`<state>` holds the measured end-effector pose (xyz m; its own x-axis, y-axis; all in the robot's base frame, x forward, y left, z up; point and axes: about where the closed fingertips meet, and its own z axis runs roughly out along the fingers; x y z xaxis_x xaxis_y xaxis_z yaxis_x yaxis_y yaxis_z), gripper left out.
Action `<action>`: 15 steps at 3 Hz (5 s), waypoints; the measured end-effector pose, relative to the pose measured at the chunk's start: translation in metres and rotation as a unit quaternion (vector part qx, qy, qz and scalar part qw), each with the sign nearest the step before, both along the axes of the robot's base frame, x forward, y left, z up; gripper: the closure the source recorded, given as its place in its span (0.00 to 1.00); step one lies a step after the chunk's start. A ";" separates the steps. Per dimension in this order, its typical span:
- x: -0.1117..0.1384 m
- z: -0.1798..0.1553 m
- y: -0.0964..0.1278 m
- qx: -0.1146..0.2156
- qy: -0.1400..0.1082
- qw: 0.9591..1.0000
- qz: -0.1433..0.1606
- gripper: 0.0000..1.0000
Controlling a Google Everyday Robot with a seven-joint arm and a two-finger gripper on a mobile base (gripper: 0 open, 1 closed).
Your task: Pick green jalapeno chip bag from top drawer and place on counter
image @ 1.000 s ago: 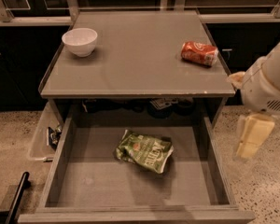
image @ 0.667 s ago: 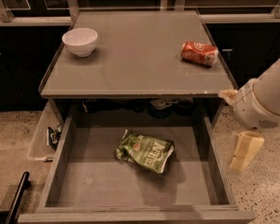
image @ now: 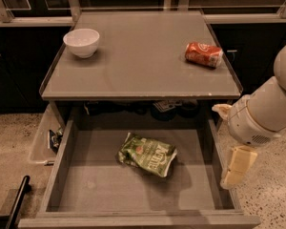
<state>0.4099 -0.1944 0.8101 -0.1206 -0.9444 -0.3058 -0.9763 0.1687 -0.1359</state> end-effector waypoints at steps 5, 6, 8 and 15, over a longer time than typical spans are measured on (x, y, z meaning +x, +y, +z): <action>0.059 -0.102 0.032 0.118 -0.023 0.992 -0.039 0.00; 0.059 -0.102 0.032 0.117 -0.022 0.992 -0.039 0.00; 0.073 -0.121 0.079 0.202 -0.025 0.979 -0.024 0.00; 0.104 -0.203 0.164 0.179 -0.048 0.982 -0.043 0.19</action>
Offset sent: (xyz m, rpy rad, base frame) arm 0.0585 0.0100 -0.0858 0.2720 -0.1193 -0.1058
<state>0.5135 -0.0302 0.6072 -0.1501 -0.7614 -0.6306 -0.9418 0.3043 -0.1432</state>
